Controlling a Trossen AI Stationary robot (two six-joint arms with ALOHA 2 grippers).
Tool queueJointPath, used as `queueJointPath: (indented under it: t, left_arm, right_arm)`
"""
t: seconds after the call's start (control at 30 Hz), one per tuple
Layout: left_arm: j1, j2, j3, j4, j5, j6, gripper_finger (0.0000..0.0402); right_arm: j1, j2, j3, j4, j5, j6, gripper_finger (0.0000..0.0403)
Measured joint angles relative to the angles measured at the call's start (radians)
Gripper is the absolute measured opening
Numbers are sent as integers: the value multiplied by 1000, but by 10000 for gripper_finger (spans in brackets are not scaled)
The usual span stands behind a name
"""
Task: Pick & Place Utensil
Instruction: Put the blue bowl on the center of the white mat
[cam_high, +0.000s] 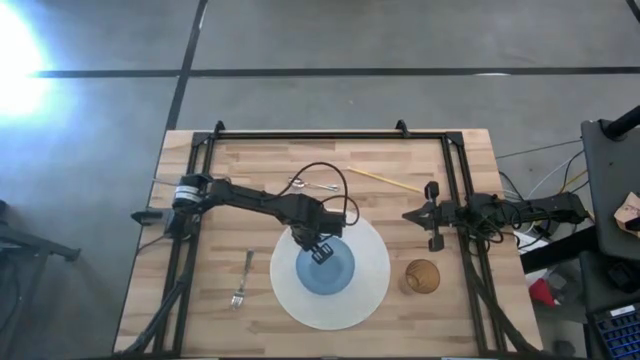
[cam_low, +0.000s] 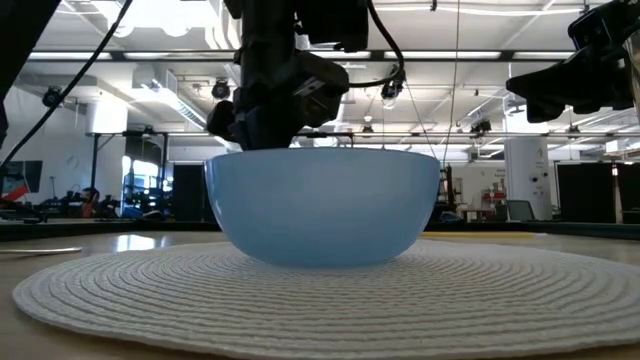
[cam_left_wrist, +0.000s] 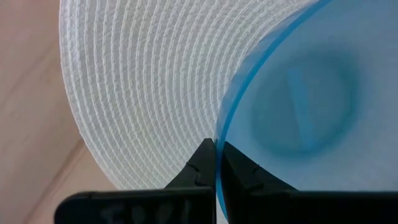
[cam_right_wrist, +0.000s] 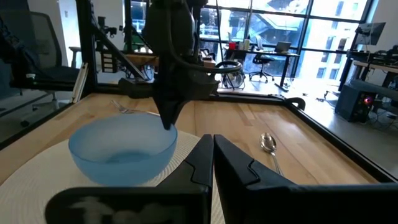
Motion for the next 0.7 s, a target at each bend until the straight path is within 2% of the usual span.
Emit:
queueJointPath:
  t: [0.27,0.7]
  left_arm:
    - [0,0,0,5,4,9,15]
    - [2,-3,10,8,34,32,116]
  right_arm:
    - [0,0,0,0,0,0,8]
    - [0,0,0,0,0,0,8]
